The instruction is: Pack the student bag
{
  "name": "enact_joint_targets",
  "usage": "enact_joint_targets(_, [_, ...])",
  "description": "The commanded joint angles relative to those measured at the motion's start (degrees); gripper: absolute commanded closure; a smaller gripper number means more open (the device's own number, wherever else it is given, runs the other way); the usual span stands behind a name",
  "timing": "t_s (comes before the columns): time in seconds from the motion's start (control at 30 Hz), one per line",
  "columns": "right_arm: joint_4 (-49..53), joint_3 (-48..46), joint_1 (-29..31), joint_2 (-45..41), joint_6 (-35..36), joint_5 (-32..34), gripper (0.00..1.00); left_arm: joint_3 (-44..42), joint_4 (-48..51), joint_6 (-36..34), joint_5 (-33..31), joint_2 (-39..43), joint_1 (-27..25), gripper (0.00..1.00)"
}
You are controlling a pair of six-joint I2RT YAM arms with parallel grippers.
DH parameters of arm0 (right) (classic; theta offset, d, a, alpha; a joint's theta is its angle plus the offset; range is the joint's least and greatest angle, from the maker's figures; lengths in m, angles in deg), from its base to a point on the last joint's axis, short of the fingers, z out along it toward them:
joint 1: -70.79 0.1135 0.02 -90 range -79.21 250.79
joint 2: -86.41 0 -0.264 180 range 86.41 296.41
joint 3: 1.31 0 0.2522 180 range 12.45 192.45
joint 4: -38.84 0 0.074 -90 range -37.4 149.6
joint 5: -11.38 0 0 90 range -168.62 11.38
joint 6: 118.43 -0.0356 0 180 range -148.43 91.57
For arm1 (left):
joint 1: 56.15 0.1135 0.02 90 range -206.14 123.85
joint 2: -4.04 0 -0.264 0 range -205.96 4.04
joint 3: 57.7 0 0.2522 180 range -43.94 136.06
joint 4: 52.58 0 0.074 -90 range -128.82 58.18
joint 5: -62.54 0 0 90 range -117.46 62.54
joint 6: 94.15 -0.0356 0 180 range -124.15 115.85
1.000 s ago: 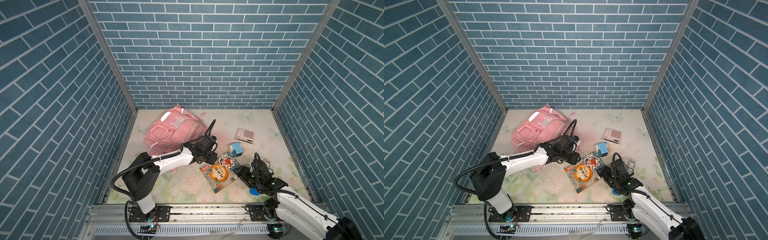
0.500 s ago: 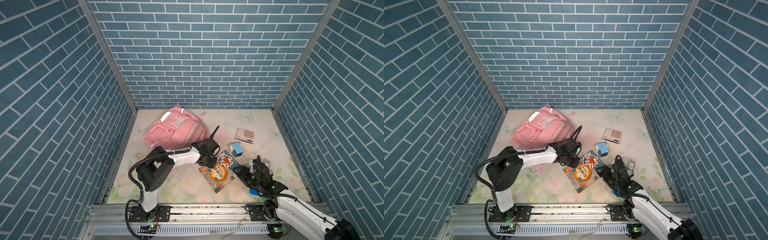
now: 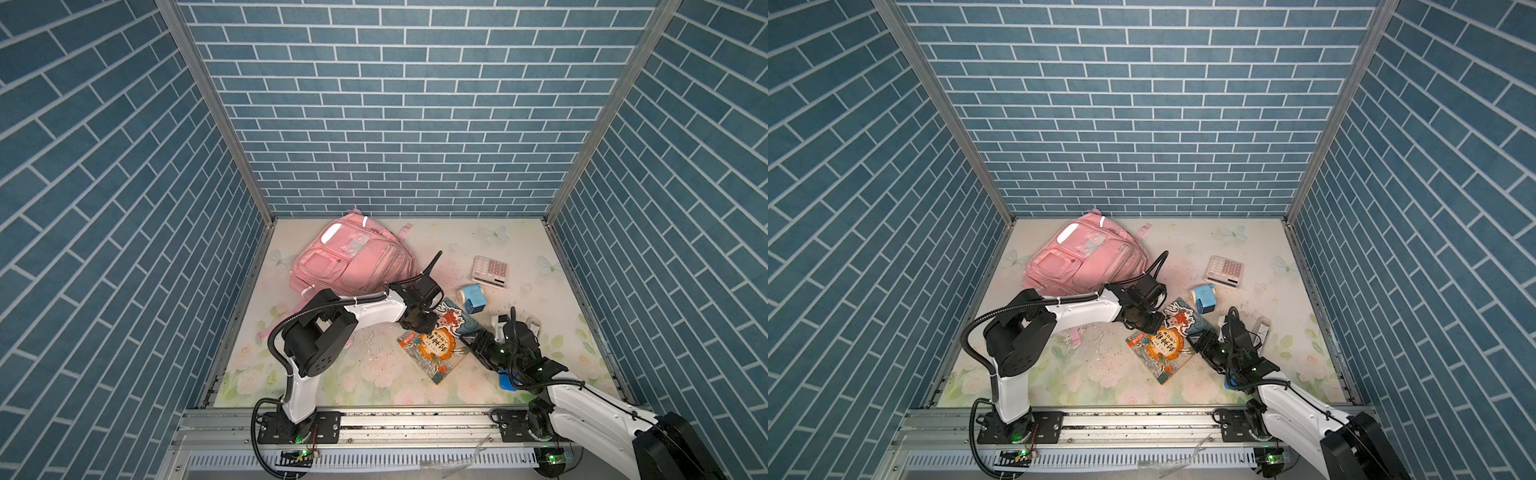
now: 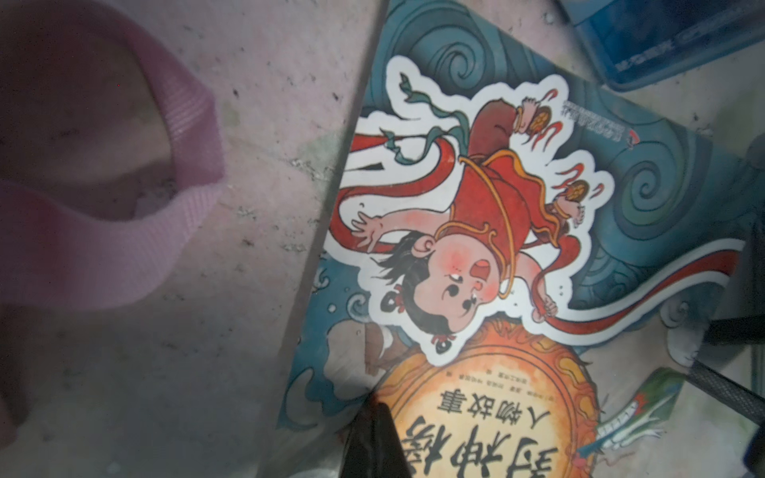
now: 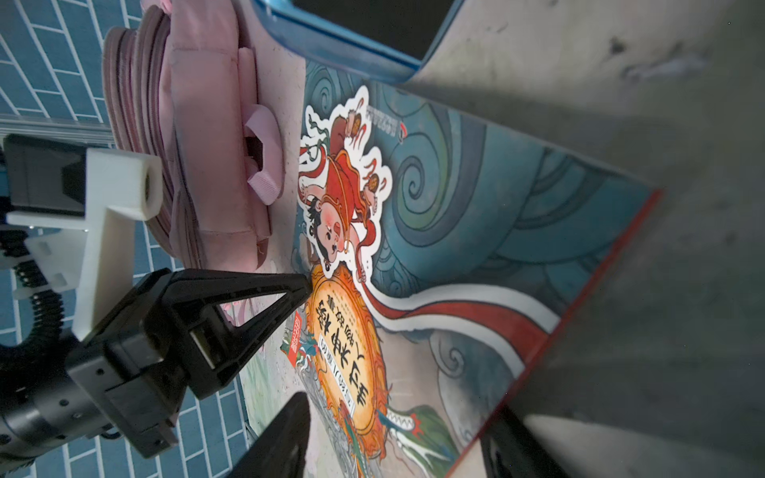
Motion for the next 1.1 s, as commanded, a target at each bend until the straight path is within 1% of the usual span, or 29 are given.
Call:
enact_joint_targets(0.0, [-6.4,0.4,-0.1,0.3,1.2,-1.3,0.40,-0.1,3.5,-0.4,0.5,-3.6,0.0,0.96])
enact_joint_targets(0.13, [-9.0,0.3,-0.1,2.1,0.6,-0.9,0.48,0.2,3.8,-0.4,0.3,-3.6,0.0,0.96])
enact_joint_targets(0.23, [-10.7,1.2,-0.1,5.7,0.7,-1.4,0.58,0.0,3.6,-0.3,0.4,-3.5,0.0,0.96])
enact_joint_targets(0.3, [-12.0,2.8,-0.1,9.1,1.6,-2.8,0.64,-0.3,3.3,-0.2,0.6,-3.2,0.3,0.96])
enact_joint_targets(0.37, [-10.8,5.4,0.0,12.9,3.2,-5.6,0.76,-0.7,3.2,0.3,0.3,-2.4,0.7,0.95])
enact_joint_targets(0.4, [-9.5,6.7,0.0,14.1,3.9,-5.9,0.82,-0.9,3.2,0.7,0.0,-1.7,0.8,0.94])
enact_joint_targets(0.5, [-5.5,9.9,0.8,15.7,5.3,-5.8,0.97,-2.0,2.6,2.0,-1.0,3.3,1.9,0.83])
enact_joint_targets(0.53, [-4.4,10.8,1.2,15.4,5.7,-5.5,0.99,-1.9,2.6,2.3,-1.3,4.9,2.2,0.77])
enact_joint_targets(0.6, [-2.3,12.8,2.3,14.2,6.3,-4.3,1.00,-0.8,3.7,3.1,-2.5,8.3,3.2,0.62])
enact_joint_targets(0.67, [-1.7,14.2,3.3,13.0,5.6,-3.0,1.00,0.3,4.3,3.9,-2.9,11.4,4.2,0.54])
enact_joint_targets(0.73, [-2.2,15.8,4.8,11.9,5.3,-1.4,1.00,1.5,4.5,4.9,-2.8,14.5,5.5,0.50])
enact_joint_targets(0.83, [-0.3,19.3,6.9,9.8,6.4,2.9,1.00,2.7,4.1,6.9,-3.1,19.7,7.5,0.46])
enact_joint_targets(0.9, [-0.1,20.6,7.2,7.6,6.9,5.9,1.00,2.6,3.5,8.6,-3.0,23.1,9.1,0.43])
enact_joint_targets(1.0, [-2.9,21.7,7.2,3.9,7.4,11.8,1.00,0.4,-0.1,13.3,-0.7,28.2,12.1,0.40])
enact_joint_targets(1.07, [-6.1,22.2,7.1,2.4,7.8,15.7,1.00,-2.6,-4.1,17.8,1.2,31.8,13.9,0.38])
